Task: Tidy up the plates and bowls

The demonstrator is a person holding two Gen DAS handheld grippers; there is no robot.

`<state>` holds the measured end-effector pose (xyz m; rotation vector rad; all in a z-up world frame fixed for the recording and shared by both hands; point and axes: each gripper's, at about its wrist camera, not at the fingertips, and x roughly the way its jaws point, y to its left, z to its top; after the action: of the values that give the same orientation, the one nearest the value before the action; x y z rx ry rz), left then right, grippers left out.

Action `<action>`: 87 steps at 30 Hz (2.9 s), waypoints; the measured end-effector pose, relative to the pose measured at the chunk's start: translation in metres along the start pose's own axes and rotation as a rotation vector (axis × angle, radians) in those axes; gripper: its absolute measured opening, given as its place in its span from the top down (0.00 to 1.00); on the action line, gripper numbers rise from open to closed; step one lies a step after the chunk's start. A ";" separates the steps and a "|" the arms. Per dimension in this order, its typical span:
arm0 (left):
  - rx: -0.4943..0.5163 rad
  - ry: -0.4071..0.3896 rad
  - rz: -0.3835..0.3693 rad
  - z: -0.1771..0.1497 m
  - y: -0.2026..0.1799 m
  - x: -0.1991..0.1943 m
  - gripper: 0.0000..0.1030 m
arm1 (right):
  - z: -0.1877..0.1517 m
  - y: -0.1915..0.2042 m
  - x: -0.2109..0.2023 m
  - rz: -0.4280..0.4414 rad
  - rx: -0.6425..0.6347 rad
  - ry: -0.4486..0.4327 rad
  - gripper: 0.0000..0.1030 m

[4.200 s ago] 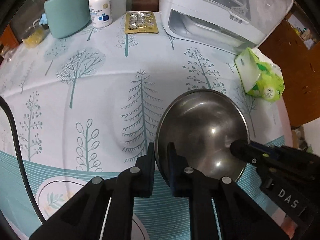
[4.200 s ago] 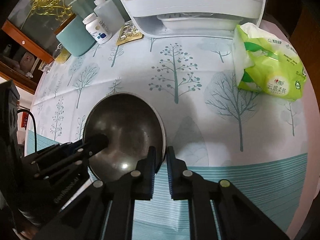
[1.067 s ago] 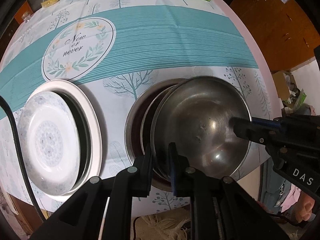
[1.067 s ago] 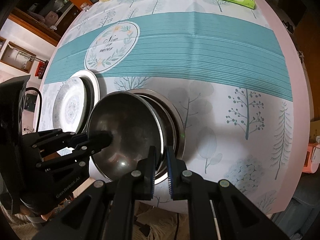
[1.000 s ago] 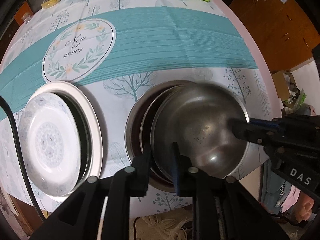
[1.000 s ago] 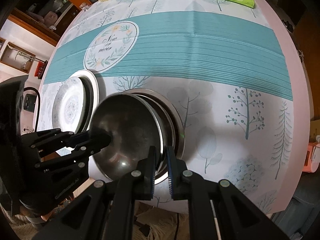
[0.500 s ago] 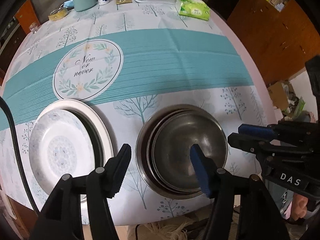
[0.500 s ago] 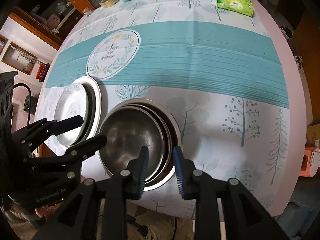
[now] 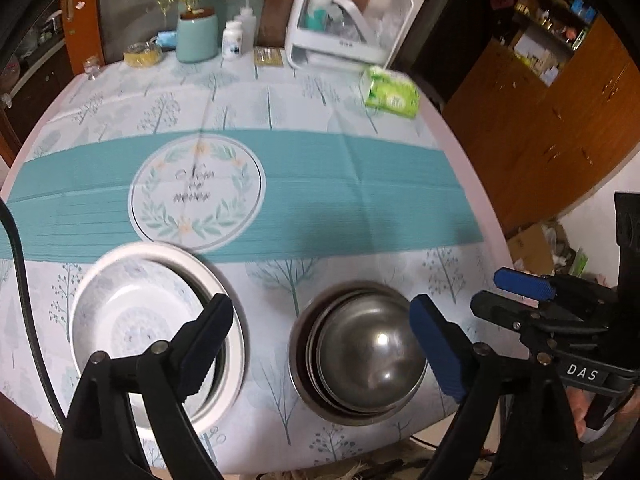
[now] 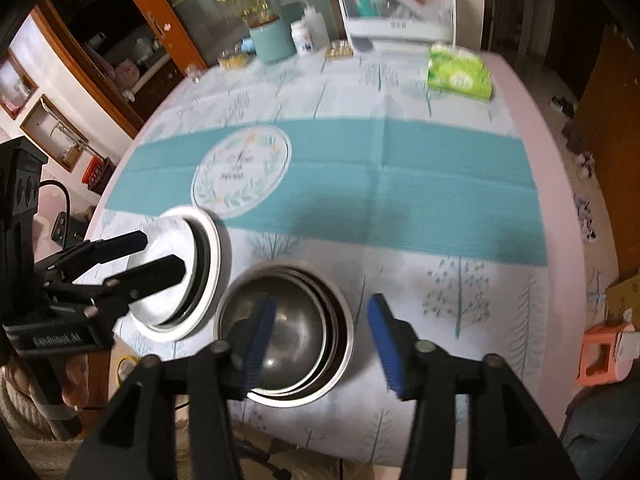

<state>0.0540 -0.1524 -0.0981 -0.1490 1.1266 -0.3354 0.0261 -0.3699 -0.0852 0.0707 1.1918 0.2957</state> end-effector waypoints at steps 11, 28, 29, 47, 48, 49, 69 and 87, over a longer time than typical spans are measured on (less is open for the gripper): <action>0.007 0.091 -0.014 -0.026 0.012 0.027 0.13 | -0.008 -0.005 0.020 -0.045 -0.034 0.028 0.43; -0.112 0.296 -0.194 -0.054 0.027 0.088 0.27 | -0.031 -0.022 0.078 0.004 0.041 0.202 0.43; -0.114 0.304 -0.199 -0.055 0.027 0.090 0.29 | -0.032 -0.022 0.080 0.006 0.043 0.208 0.43; -0.154 0.411 -0.239 -0.058 0.019 0.119 0.51 | -0.036 -0.025 0.102 0.055 0.093 0.313 0.52; -0.155 0.414 -0.239 -0.059 0.018 0.120 0.52 | -0.037 -0.024 0.103 0.059 0.095 0.316 0.52; -0.156 0.416 -0.239 -0.059 0.018 0.121 0.52 | -0.037 -0.024 0.103 0.060 0.097 0.318 0.54; -0.147 0.462 -0.177 -0.057 0.010 0.132 0.56 | -0.037 -0.028 0.105 0.084 0.169 0.376 0.73; -0.154 0.395 -0.124 -0.066 0.008 0.093 0.56 | -0.032 -0.016 0.088 0.093 0.115 0.359 0.74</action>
<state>0.0319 -0.1731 -0.2082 -0.2985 1.5393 -0.3994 0.0290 -0.3653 -0.1798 0.1789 1.5647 0.3298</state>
